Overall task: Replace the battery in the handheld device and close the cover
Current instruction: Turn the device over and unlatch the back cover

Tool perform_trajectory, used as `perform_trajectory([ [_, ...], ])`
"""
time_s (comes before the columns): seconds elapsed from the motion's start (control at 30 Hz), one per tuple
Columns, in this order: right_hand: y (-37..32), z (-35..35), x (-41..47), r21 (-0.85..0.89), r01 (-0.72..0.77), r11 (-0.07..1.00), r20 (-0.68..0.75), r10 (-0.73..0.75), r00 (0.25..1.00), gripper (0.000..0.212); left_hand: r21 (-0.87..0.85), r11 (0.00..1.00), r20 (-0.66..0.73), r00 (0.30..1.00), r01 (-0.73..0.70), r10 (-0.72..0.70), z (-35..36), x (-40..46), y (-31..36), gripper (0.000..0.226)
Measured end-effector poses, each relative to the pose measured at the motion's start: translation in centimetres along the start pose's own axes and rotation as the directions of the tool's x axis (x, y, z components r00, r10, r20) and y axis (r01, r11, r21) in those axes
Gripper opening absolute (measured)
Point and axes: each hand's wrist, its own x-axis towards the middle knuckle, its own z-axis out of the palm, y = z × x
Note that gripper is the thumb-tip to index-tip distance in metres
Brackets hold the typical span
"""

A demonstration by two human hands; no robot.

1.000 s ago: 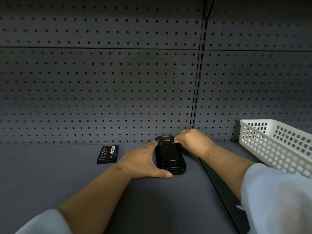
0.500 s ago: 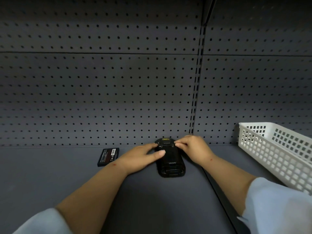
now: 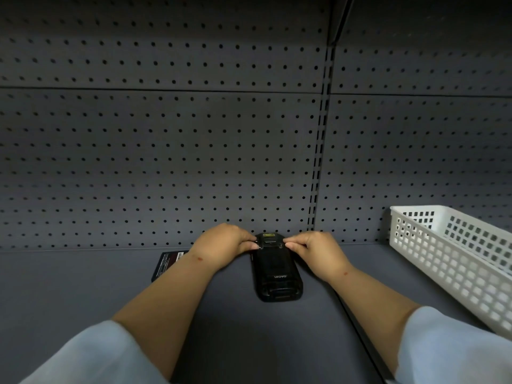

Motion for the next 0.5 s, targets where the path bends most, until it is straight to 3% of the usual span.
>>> perform_trajectory([
  [0.17,-0.03,-0.01,0.07,0.016,-0.009,1.0,0.001,0.009,1.0,0.025,0.106,0.992,0.013,0.998,-0.065,0.064,-0.17,0.29,0.08,0.034],
  [0.5,-0.29,0.0,0.04,-0.006,-0.004,1.0,-0.003,0.004,1.0,0.024,0.127,0.985,0.002,0.993,-0.114,0.115,0.58,0.31,-0.3,0.035],
])
